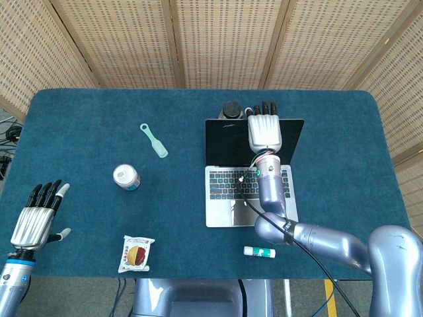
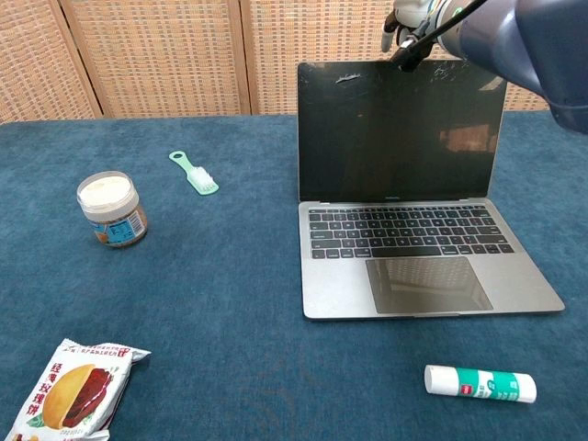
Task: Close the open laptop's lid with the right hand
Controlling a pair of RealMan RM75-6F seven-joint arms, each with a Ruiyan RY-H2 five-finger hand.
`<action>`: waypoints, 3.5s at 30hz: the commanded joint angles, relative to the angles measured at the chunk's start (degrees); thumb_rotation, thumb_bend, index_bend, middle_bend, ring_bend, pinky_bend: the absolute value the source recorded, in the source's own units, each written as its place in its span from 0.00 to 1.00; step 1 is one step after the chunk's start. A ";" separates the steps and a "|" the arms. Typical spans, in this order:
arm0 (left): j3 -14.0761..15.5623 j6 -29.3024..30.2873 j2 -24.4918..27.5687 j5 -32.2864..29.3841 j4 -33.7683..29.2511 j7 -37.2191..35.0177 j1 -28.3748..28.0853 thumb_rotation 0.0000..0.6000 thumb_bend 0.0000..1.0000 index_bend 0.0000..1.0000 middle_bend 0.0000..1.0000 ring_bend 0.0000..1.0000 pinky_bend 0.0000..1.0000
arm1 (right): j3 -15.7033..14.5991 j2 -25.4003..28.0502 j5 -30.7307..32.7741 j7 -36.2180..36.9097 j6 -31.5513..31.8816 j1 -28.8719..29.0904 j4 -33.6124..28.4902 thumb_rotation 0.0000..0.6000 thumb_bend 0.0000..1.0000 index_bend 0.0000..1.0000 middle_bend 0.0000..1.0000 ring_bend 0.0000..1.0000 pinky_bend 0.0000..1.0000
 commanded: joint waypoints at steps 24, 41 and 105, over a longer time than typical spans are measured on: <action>0.36 -0.17 0.05 0.09 -0.44 0.24 -0.26 1.00 0.00 0.00 0.00 0.00 0.00 | -2.26 -0.85 -1.23 0.94 1.00 0.39 0.73 1.00 1.00 0.34 0.31 0.12 0.10; 0.54 -0.21 0.17 0.24 -0.80 0.24 -0.37 1.00 0.00 0.00 0.00 0.00 0.00 | -2.69 0.02 -0.77 -0.72 3.11 0.24 -1.51 1.00 1.00 0.42 0.41 0.17 0.14; 2.01 2.51 0.88 4.27 -2.63 0.44 0.16 1.00 0.00 0.00 0.00 0.00 0.00 | -5.49 6.00 2.96 -8.82 23.26 -4.15 -29.51 1.00 1.00 0.49 0.51 0.19 0.18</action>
